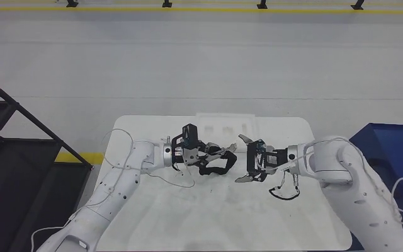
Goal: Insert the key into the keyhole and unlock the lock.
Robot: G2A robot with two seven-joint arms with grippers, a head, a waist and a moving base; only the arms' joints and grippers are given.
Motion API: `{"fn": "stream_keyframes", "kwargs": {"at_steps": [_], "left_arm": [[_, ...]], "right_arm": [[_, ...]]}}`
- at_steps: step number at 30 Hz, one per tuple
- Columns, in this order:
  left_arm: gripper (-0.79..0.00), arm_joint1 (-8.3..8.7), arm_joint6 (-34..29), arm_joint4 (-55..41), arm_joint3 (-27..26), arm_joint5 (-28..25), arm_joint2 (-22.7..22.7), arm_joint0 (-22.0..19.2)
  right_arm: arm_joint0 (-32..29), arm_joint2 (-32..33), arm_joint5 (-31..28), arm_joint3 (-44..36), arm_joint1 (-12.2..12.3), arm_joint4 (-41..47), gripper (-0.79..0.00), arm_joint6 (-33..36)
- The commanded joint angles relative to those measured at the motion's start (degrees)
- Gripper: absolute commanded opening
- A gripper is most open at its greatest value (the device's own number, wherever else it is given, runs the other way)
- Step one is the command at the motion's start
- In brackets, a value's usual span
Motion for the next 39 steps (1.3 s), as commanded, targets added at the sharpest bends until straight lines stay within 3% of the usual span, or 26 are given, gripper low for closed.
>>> {"fn": "stream_keyframes", "kwargs": {"at_steps": [1,8,9,11,13,16,20,29,35,38,39], "left_arm": [[-0.785,0.19,-1.05,-0.54,-0.37,0.0,0.22,0.18],[-0.785,0.82,-4.51,-3.44,-0.87,0.0,1.51,-0.08],[-0.785,0.9,-4.88,-3.77,-0.88,0.0,1.62,-0.17],[-0.785,1.03,-5.47,-4.43,-0.98,0.0,1.86,-0.32],[-0.785,1.16,-5.95,-4.99,-1.03,0.0,2.14,-0.44],[-0.785,1.32,-6.5,-5.74,-1.04,0.0,2.56,-0.68],[-0.785,1.46,-6.79,-6.17,-0.96,0.0,2.7,-0.95],[-0.785,1.48,-7.03,-6.46,-0.75,0.0,3.03,-1.02],[-0.785,1.44,-6.92,-6.62,-0.43,0.0,3.51,-1.18],[-0.785,1.44,-6.78,-6.71,-0.3,0.0,3.66,-1.28],[-0.785,1.44,-6.72,-6.72,-0.25,0.0,3.73,-1.32]], "right_arm": [[0.86,-0.76,0.02,-0.9,0.16,-3.47,0.0,-0.63],[4.34,-7.23,0.02,-1.16,1.06,-17.45,0.0,-7.02],[4.69,-8.12,0.02,-0.82,1.25,-19.33,-0.111,-7.87],[5.53,-9.82,0.02,-0.74,1.64,-22.4,-0.185,-10.23],[6.24,-10.79,0.02,-0.09,2.13,-25.5,-0.2,-12.99],[6.76,-11.27,0.02,0.66,2.81,-29.6,-0.413,-16.48],[6.66,-11.38,0.02,1.06,3.51,-33.53,-0.6,-20.65],[6.82,-11.33,0.02,1.36,4.09,-38.31,-0.622,-26.58],[6.61,-11.44,0.02,1.61,4.14,-39.39,-0.579,-28.67],[6.43,-11.24,0.15,1.58,4.16,-39.68,-0.643,-29.16],[6.25,-11.03,0.43,1.53,4.17,-39.69,-0.711,-29.47]]}}
